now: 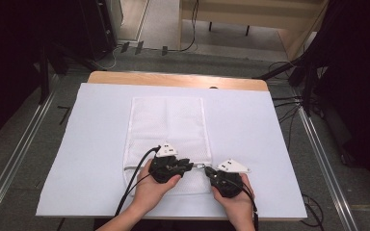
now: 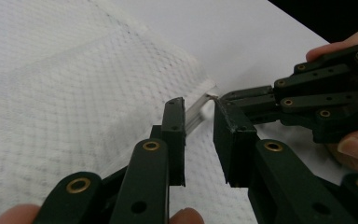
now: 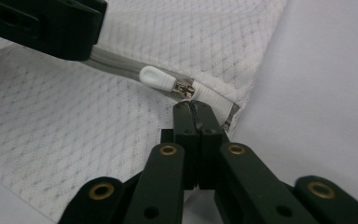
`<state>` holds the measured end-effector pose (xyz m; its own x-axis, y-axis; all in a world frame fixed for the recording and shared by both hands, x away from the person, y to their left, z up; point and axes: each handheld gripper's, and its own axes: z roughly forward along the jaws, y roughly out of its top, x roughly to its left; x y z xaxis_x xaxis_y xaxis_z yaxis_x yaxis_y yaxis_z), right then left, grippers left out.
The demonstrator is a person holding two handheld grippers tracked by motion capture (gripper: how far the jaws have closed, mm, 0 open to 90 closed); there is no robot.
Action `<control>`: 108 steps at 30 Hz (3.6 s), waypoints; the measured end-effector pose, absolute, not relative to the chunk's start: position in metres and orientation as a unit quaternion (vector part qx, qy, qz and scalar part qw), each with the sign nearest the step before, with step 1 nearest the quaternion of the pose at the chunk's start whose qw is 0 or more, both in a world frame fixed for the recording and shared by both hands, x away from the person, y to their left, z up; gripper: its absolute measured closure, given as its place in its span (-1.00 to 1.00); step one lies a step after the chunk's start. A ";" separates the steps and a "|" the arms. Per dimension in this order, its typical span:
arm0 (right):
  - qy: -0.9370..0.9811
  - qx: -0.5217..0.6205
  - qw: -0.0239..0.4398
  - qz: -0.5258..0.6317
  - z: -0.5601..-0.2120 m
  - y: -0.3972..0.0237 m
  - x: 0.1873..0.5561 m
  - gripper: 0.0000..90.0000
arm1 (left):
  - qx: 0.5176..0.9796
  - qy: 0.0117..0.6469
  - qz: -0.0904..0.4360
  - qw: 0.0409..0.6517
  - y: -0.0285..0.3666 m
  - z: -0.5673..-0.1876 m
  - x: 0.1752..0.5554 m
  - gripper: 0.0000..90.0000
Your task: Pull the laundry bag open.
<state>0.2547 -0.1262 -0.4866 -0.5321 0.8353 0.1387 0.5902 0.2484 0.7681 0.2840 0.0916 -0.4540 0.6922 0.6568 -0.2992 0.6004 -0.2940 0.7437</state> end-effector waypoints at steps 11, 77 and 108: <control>0.751 0.476 0.155 0.430 -0.485 -0.132 0.253 0.59 | 0.806 0.402 0.028 0.434 0.085 -0.464 0.289 0.55; 0.773 0.412 0.226 0.425 -0.472 -0.109 0.237 0.94 | 0.804 0.364 -0.028 0.469 0.087 -0.453 0.285 0.95; 0.775 0.399 0.251 0.420 -0.457 -0.106 0.231 0.96 | 0.809 0.365 0.002 0.462 0.105 -0.447 0.285 0.95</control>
<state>0.2311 -0.1058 -0.4571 -0.5551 0.8299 -0.0550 0.4076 0.3290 0.8518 0.2854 0.1053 -0.4468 0.7336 0.5925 -0.3329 0.5879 -0.3076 0.7482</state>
